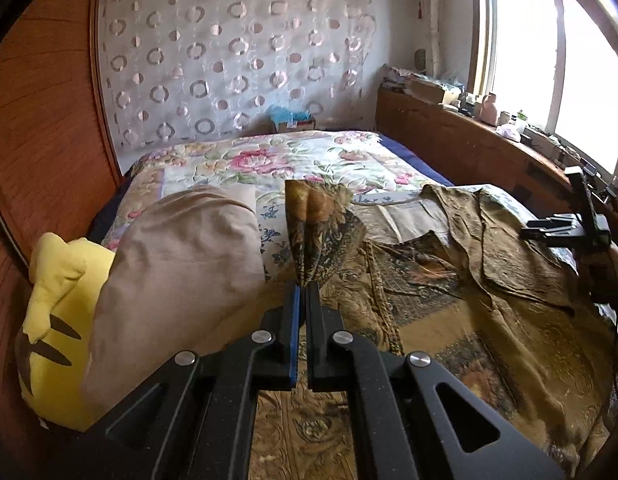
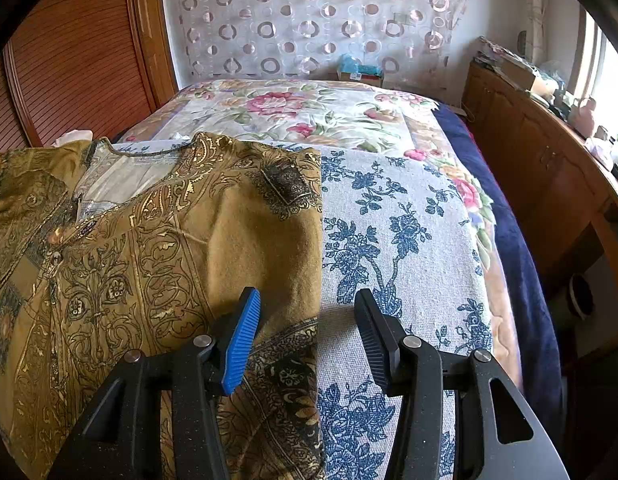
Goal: Fold small clothes
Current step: 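Grasp the shirt hem with the left gripper while the right gripper grasps it too, then lift the hem with both grippers and fold it toward the collar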
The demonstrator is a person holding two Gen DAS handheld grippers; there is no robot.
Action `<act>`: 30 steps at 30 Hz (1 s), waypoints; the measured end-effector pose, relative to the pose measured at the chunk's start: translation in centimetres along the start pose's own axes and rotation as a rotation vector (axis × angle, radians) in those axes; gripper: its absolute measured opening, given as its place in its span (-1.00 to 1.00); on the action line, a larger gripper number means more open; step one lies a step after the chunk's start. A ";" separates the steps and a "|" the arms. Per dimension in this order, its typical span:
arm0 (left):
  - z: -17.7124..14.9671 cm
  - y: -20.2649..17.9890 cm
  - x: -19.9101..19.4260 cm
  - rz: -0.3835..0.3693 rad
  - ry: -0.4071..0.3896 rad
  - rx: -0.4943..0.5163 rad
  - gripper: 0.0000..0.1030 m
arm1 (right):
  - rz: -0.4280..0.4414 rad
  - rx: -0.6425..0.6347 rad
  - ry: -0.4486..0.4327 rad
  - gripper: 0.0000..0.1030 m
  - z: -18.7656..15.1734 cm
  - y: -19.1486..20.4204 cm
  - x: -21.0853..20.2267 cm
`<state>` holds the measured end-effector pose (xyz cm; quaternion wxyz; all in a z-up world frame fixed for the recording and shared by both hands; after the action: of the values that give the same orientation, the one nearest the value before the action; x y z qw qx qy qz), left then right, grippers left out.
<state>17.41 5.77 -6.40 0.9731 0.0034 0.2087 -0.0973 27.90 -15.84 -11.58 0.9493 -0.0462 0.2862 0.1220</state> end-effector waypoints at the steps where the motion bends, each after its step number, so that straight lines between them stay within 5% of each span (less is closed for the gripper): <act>1: 0.0 0.0 -0.2 -0.004 -0.003 -0.002 -0.94 | 0.003 -0.003 0.005 -0.01 0.1 -0.1 0.1; 10: 0.0 -0.2 -1.3 -0.005 -0.015 -0.005 -0.94 | -0.019 0.018 0.069 -0.01 2.6 -1.1 3.1; 14: -0.3 -0.2 -2.7 -0.007 -0.034 -0.027 -0.94 | 0.031 -0.022 0.067 -0.80 2.7 0.5 3.0; 16: -0.6 -0.1 -3.6 -0.003 -0.046 -0.039 -0.94 | 0.038 -0.068 0.038 -0.93 2.4 1.3 1.9; 23: -1.8 0.6 -8.0 0.006 -0.106 -0.075 -0.94 | 0.124 -0.042 -0.198 -0.94 2.1 2.4 -7.8; 30: -2.9 1.3 -12.5 0.021 -0.141 -0.108 -0.94 | 0.165 -0.046 -0.321 -0.94 -1.5 2.0 -17.2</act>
<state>5.29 9.56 -3.99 0.9851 -0.0540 0.1447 -0.0758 12.69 -17.73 -3.33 0.9682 -0.0242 0.1309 0.2119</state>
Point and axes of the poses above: each gripper's, at about its wrist camera, not at the fingertips, and x roughly the way its jaws point, y to its left, z to its top, the point moved 5 cm from there along x, roughly the way its jaws point, and after that the axes turned 14 degrees about -y, right-handed, at the moved point
